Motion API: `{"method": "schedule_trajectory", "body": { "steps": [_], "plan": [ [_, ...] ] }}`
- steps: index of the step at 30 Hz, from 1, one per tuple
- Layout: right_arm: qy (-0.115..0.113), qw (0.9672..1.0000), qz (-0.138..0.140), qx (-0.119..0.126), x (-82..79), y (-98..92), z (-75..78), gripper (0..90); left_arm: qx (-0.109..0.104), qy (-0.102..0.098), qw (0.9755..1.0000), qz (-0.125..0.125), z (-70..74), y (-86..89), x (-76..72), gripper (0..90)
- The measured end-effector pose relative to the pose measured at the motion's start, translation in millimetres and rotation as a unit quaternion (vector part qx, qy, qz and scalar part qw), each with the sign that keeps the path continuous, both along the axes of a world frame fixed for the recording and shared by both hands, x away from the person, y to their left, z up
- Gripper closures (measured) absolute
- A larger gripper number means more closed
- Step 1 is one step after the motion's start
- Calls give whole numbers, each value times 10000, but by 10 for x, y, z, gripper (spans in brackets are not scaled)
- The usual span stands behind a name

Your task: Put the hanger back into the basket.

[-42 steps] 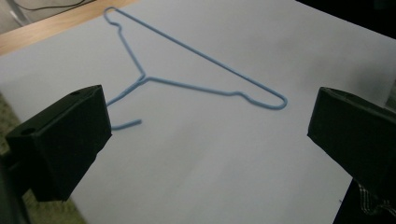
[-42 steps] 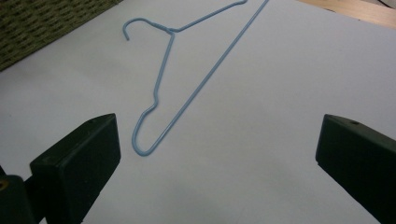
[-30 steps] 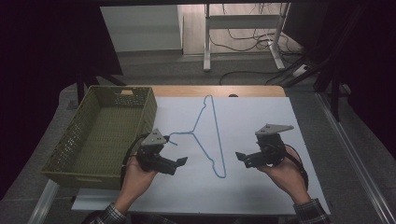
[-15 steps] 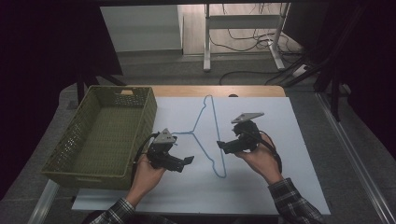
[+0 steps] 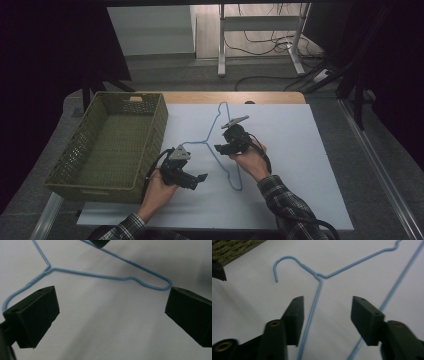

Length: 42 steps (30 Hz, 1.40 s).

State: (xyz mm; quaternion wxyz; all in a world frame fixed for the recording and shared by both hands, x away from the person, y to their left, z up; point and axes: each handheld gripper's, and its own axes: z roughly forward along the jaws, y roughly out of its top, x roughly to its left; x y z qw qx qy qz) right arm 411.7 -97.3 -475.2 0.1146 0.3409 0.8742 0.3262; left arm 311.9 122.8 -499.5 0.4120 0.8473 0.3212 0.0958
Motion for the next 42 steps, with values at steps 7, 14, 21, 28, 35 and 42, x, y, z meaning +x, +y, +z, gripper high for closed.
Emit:
{"method": "schedule_trajectory", "body": {
  "steps": [7, 14, 21, 28, 35, 42],
  "plan": [
    [221, 9996, 52, 187, 137, 216, -218, 677, 195, 9, 9998, -91, -20, -7, 9, 0],
    [175, 9997, -177, -27, 215, 392, -413, 780, 21, 183, 9998, -114, -70, 43, 43, 0],
    [270, 9994, -238, 15, 210, 417, -485, 839, -115, 306, 9994, 77, -90, 91, 81, 0],
    [358, 9981, -472, 174, 213, 398, -470, 863, -276, 426, 9983, 291, -76, 135, 98, 0],
    [366, 9974, -537, 297, 209, 360, -405, 865, -236, 426, 9978, 454, -59, 155, 99, 0],
    [369, 9963, -595, 499, 198, 301, -312, 865, -247, 568, 9957, 694, -16, 145, 97, 1]
  ]
}}
